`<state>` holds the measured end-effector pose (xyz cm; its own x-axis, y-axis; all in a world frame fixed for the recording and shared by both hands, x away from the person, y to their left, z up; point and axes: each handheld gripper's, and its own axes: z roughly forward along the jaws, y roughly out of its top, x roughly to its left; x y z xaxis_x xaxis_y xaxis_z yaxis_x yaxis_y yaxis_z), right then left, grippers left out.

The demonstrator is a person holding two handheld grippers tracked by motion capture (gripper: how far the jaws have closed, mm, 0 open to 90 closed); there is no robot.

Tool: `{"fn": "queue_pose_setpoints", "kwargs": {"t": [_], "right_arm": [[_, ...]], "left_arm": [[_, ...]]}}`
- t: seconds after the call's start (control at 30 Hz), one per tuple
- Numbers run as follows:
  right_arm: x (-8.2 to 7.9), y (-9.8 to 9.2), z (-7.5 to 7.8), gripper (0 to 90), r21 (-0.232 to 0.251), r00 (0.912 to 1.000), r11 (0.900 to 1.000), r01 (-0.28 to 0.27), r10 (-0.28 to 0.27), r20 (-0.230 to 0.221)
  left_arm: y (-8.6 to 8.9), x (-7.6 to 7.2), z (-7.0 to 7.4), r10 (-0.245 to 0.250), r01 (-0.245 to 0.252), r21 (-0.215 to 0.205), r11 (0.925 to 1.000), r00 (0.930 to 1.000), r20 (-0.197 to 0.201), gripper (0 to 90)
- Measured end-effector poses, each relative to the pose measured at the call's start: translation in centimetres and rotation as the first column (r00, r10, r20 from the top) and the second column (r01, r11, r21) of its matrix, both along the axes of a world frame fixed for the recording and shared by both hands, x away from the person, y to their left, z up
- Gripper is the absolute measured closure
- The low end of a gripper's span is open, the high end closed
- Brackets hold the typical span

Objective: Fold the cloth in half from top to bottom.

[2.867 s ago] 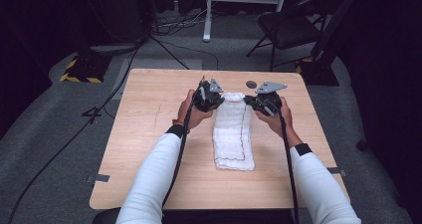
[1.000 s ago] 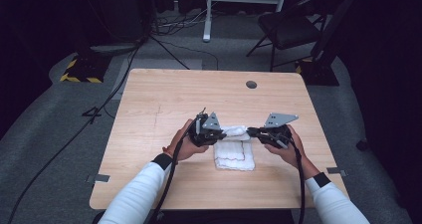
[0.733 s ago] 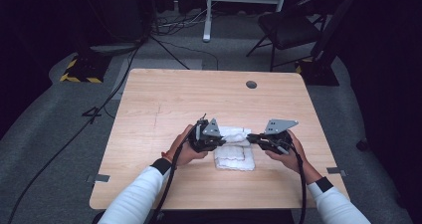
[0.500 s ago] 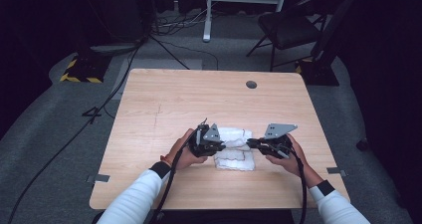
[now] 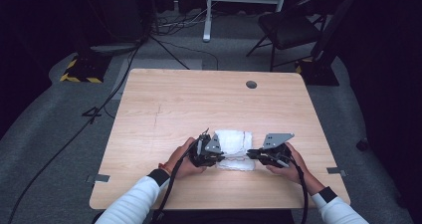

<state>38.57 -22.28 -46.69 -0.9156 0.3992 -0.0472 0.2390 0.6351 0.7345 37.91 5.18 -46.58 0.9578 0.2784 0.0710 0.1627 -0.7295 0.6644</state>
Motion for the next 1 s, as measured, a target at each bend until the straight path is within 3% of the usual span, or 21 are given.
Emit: {"fn": "queue_pose_setpoints", "kwargs": {"t": [0.53,1.0], "right_arm": [[-0.4,0.1,-1.1,82.3,-0.046,0.9983,0.999,-0.023,0.021,-0.054],[-1.2,-0.3,-1.6,79.1,-0.073,0.9987,0.997,-0.009,0.005,-0.051]], "left_arm": [[-0.1,-0.7,-0.8,0.005,-0.005,0.005,1.0000,0.9998,-0.018,74.8],[1.0,-1.7,-1.6,0.008,-0.008,0.010,0.9999,0.9988,-0.047,72.9]]}}
